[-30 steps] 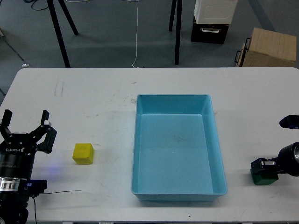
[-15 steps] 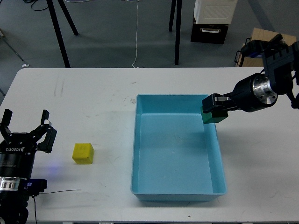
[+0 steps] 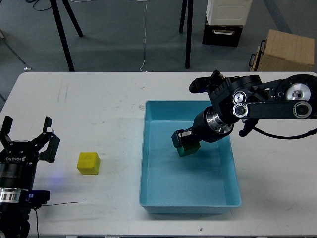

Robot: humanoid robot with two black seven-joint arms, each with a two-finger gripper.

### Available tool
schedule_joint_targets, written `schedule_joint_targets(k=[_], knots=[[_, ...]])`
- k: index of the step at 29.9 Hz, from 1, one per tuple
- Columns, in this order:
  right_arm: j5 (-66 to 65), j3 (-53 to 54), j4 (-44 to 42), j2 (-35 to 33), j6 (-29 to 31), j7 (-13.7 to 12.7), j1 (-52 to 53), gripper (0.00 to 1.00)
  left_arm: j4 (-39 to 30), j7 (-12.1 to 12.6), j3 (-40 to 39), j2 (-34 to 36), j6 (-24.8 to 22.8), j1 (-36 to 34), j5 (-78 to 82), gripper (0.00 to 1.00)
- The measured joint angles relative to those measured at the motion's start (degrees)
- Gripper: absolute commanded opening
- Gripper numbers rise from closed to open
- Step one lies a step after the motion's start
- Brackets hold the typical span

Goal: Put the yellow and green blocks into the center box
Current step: 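Lift the green cube and carry it over the blue tray, then release the green cube into the tray and withdraw the right gripper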

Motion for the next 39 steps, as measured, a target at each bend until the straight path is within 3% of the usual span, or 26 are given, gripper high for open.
schedule_joint_targets(k=[9,20,22,29,32,39], knots=[[13.96,6.79,-7.03,-6.42,1.22,-0.16,0.04,1.00,0.00,0.00,0.04,0.04,0.00,-0.45,0.00,1.00],[36.26,38.46,-18.79,-21.75,4.16,0.46,-15.32,1.00,0.00,0.01,0.04,0.21,0.00,-2.18,-0.09,1.00],[41.37,41.05,-19.35,-25.76,4.15,1.82,-18.90,1.00,0.00,0.28,0.01,0.35,0.00,-2.42,-0.14,1.00],[54.76,52.48,-21.03,-32.34,4.15,11.82,-34.74,1.00,-0.26,1.41,-0.15,1.72,0.00,-2.80,-0.18,1.00],[57.54,59.96,-20.47,-32.68,4.15,13.42,-42.98,1.00,-0.47,1.93,-0.17,3.05,0.00,-2.80,0.03,1.00],[63.11,81.67,-15.24,-29.24,4.14,13.83,-67.50,1.00,-0.29,1.77,-1.94,6.07,0.00,-2.85,0.62,1.00]])
